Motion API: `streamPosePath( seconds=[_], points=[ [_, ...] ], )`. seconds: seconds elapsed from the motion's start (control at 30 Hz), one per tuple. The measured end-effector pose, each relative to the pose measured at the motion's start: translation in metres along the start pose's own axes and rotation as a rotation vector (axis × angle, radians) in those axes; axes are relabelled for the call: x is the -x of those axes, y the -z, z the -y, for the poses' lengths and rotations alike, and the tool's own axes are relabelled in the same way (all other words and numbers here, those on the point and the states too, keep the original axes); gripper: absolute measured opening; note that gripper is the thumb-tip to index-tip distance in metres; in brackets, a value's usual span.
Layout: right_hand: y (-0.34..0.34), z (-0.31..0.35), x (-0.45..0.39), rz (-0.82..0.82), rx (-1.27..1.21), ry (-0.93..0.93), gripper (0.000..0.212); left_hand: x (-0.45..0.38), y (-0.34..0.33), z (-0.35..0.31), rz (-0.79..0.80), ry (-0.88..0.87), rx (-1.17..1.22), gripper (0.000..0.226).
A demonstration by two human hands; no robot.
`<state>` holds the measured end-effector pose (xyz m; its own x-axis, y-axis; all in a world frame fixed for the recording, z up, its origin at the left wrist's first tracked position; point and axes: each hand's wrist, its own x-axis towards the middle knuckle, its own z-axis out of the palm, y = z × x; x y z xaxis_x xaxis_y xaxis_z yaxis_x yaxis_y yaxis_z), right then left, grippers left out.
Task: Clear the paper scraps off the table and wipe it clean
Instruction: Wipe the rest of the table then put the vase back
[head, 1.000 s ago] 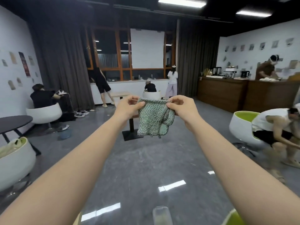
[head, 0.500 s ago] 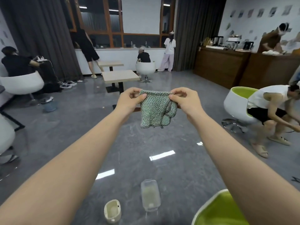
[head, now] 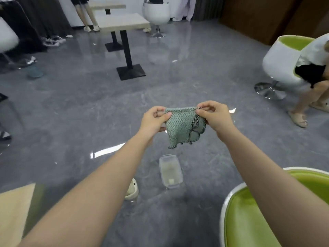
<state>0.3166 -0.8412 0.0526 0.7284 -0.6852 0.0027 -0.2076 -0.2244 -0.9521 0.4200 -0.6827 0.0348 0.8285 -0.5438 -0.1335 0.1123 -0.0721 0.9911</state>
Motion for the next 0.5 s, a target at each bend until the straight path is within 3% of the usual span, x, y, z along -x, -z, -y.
streamPosePath(
  seconds=[0.33,0.5],
  points=[
    [-0.107,-0.295,-0.021,0.050,0.110,-0.187,0.007,-0.064,-0.001,0.313,-0.047,0.260,0.008,0.012],
    [-0.152,-0.441,-0.032,0.071,0.198,-0.255,0.012,-0.095,-0.005,0.463,-0.048,0.367,0.042,0.008]
  ],
)
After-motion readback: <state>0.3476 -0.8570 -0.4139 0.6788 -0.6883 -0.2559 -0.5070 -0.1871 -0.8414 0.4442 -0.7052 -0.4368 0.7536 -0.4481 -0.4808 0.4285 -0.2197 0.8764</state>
